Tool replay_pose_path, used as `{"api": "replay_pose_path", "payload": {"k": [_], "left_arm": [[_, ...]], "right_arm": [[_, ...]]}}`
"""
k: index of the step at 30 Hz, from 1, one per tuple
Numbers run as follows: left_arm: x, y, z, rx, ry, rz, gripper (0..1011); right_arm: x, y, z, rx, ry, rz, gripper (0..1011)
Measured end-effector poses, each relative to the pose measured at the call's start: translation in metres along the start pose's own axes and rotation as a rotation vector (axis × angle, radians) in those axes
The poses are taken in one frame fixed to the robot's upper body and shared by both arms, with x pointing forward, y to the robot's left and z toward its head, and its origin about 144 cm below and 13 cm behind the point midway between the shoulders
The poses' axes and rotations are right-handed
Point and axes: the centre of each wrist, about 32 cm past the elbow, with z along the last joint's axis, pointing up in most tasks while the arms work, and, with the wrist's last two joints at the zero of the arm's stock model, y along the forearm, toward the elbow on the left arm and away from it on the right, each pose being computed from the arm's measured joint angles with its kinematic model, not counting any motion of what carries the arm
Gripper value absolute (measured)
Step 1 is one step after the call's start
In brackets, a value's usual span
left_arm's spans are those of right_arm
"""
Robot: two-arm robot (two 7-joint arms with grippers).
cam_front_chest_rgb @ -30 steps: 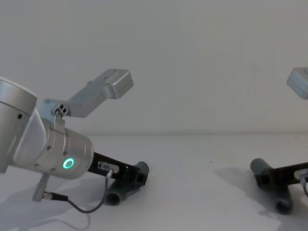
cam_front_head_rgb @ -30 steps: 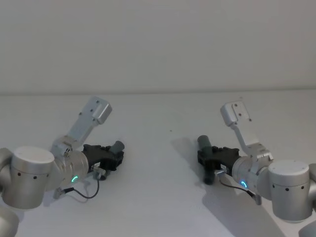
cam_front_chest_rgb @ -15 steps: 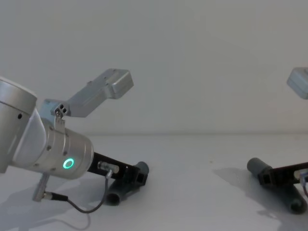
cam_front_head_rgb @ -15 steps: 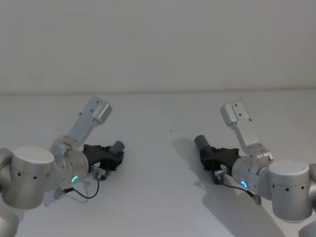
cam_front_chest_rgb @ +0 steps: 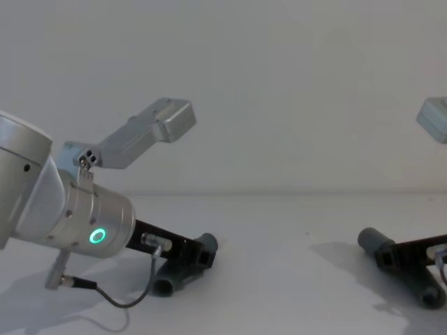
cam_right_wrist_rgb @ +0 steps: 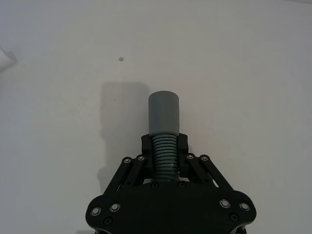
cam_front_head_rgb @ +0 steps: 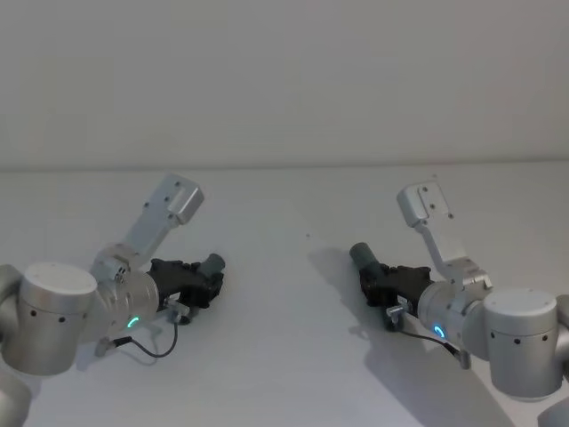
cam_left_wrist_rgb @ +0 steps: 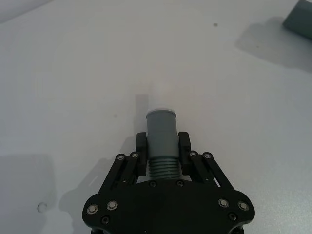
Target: Use both hands to pick up one end of the pipe from the table, align the ends, and insert them.
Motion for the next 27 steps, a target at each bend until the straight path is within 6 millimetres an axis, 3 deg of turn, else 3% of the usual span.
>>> {"api": "replay_pose_path", "payload": {"k": [11, 27], "left_arm": [[0.010, 0.007, 0.008, -0.066, -0.076, -0.081, 341], [0.043, 0.020, 0.030, -0.166, -0.189, -0.271, 341]], "right_arm": [[0.000, 0.000, 0.000, 0.000, 0.000, 0.000, 255], [0.000, 0.000, 0.000, -0.001, 0.000, 0.000, 255]]}}
